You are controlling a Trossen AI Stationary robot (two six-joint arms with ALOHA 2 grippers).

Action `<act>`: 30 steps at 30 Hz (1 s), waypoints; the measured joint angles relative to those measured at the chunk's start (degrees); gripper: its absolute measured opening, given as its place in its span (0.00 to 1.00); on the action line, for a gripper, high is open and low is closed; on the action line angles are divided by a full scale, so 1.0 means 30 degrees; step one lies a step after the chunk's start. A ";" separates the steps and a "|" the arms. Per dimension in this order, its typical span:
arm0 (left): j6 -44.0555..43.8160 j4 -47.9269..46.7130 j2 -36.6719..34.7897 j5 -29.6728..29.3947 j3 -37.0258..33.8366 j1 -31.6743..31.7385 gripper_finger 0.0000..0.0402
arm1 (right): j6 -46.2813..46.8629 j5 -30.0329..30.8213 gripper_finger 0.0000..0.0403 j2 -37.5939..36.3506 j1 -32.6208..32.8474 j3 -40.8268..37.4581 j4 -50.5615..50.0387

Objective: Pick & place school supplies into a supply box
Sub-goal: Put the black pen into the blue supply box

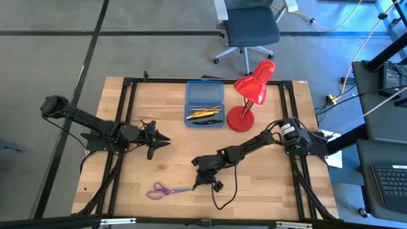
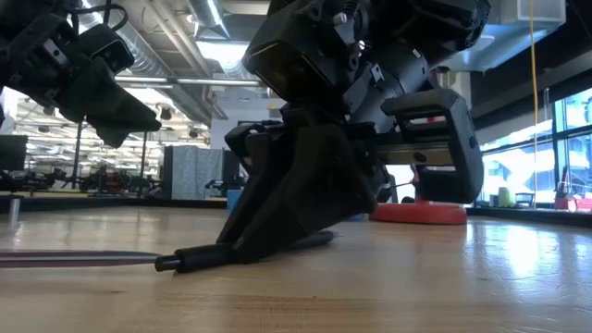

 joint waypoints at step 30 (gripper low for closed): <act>0.0000 -0.0053 -0.0007 0.0000 0.0022 0.0004 0.21 | 0.2164 0.2310 0.13 -0.2406 -0.2069 0.1545 -0.6034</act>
